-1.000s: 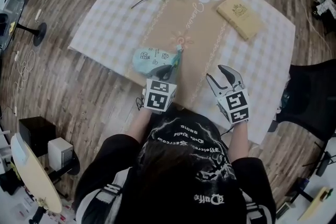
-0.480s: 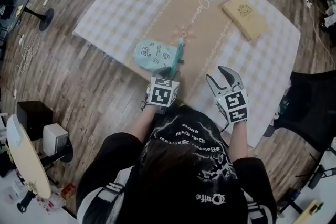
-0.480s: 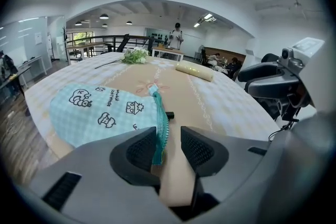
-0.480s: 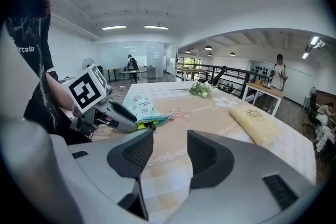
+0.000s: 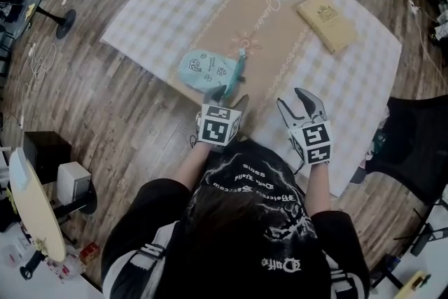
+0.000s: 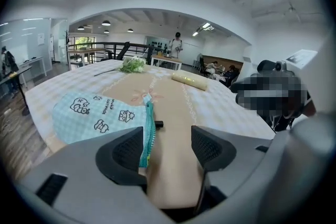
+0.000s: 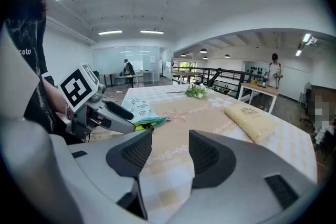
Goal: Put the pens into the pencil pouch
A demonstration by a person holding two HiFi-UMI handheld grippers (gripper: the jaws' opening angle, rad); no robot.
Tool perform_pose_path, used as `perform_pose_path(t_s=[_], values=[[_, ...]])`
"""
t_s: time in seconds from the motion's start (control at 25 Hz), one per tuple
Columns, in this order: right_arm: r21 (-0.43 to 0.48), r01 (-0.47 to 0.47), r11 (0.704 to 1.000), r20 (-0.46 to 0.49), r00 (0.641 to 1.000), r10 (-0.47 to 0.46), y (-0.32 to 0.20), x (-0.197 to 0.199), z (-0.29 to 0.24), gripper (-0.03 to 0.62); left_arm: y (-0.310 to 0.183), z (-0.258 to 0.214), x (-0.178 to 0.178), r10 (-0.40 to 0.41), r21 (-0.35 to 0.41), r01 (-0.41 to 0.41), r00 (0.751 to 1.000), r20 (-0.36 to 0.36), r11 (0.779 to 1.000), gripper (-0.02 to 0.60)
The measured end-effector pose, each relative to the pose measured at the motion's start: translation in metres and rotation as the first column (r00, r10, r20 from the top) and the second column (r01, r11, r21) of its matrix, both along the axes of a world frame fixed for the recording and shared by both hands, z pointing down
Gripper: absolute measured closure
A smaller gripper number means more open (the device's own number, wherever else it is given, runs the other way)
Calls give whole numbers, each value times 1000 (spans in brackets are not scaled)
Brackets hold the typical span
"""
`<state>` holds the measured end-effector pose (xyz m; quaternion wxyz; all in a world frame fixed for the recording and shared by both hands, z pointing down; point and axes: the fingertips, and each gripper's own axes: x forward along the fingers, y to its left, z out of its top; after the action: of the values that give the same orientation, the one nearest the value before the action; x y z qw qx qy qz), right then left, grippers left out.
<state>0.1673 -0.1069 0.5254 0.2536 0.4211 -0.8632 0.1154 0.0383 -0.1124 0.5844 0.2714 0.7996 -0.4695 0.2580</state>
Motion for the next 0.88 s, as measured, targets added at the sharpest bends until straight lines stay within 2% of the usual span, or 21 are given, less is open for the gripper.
perform_pose_path(t_s=[0.2, 0.44, 0.6, 0.76, 0.88], values=[[27, -69, 997, 50, 996, 68, 1, 11, -2, 344, 1, -35, 12, 51, 103, -42, 994, -94, 994, 290], [57, -203, 977, 112, 974, 196, 10, 32, -2, 346, 12, -65, 15, 131, 216, -87, 971, -198, 972, 290], [74, -324, 943, 166, 937, 308, 18, 55, -2, 379, 15, -64, 4, 133, 236, -81, 968, -213, 968, 291], [90, -424, 901, 160, 899, 407, 26, 82, 0, 379, 12, -68, -11, 98, 249, -34, 964, -249, 968, 291], [98, -463, 881, 157, 881, 446, 29, 94, 0, 379, 7, -76, -17, 86, 273, -10, 960, -267, 962, 291]])
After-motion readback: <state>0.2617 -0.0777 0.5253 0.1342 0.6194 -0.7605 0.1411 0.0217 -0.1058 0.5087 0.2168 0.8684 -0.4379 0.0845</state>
